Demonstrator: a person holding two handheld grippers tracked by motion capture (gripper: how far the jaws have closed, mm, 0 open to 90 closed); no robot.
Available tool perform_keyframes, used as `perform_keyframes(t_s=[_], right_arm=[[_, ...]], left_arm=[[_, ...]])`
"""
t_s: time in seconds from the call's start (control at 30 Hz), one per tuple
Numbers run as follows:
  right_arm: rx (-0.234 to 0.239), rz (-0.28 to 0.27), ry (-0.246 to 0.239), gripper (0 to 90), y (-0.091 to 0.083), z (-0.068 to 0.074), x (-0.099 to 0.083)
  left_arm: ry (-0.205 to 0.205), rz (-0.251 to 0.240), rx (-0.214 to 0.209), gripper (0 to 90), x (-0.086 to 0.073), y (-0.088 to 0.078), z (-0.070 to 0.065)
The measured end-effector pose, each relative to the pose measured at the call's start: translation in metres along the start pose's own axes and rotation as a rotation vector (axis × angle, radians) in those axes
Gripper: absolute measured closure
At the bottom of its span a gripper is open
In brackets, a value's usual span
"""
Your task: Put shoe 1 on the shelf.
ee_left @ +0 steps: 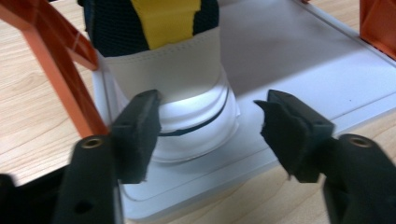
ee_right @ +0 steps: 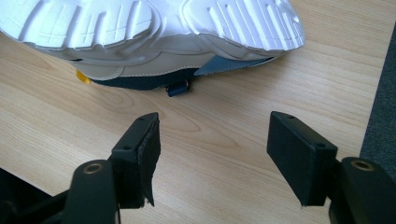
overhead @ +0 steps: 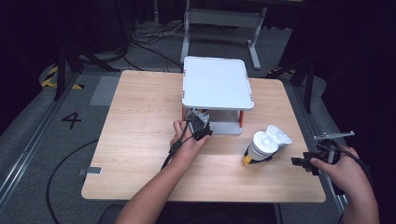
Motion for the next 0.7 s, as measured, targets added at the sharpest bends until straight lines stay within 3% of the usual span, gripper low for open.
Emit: perform_keyframes(t_s=[0.07,0.1,0.23,0.37,0.43,0.47,0.5,0.53,0.6,0.63,0.7], right_arm=[[0.001,0.000,-0.001,35.4,0.000,0.000,0.000],[0.004,-0.001,-0.003,35.3,0.000,0.000,0.000],[0.007,-0.001,0.004,35.2,-0.001,0.000,0.001],[0.002,-0.016,0.000,35.2,-0.002,-0.001,0.004],[0.005,-0.024,-0.002,35.3,-0.002,-0.001,0.006],[0.006,-0.030,-0.001,35.2,-0.003,-0.001,0.007],[0.004,-0.037,-0.005,35.2,-0.003,-0.002,0.008],[0.003,-0.042,-0.007,35.1,-0.003,-0.002,0.009],[0.007,-0.044,-0.007,35.0,-0.003,-0.002,0.009],[0.001,-0.048,-0.008,35.0,-0.002,-0.002,0.010],[0.002,-0.052,-0.015,35.0,-0.002,-0.002,0.011]], left_arm=[[0.006,0.010,0.001,31.9,-0.001,0.000,0.000],[-0.004,0.035,-0.018,33.1,-0.001,-0.002,-0.001],[-0.038,0.060,-0.076,35.8,0.000,-0.012,-0.003],[-0.051,0.098,-0.179,33.7,0.005,-0.038,-0.009],[-0.029,0.107,-0.199,33.2,0.010,-0.055,-0.008],[-0.029,0.107,-0.199,32.8,0.010,-0.055,-0.008],[0.003,0.121,-0.218,32.4,0.015,-0.073,-0.005],[0.003,0.121,-0.218,32.0,0.015,-0.073,-0.005],[0.044,0.168,-0.212,31.3,0.018,-0.090,0.004],[0.043,0.196,-0.215,30.8,0.021,-0.101,0.014],[0.041,0.213,-0.212,30.8,0.022,-0.107,0.021]])
Point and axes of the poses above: each handheld gripper's, and its own axes: y roughly forward along the jaws, x roughly out of its top, z roughly to its left, the point moved 4 cm from there along y, roughly forward along the jaws, and after that the axes turned 2 degrees about -x, right-handed, at the moved point
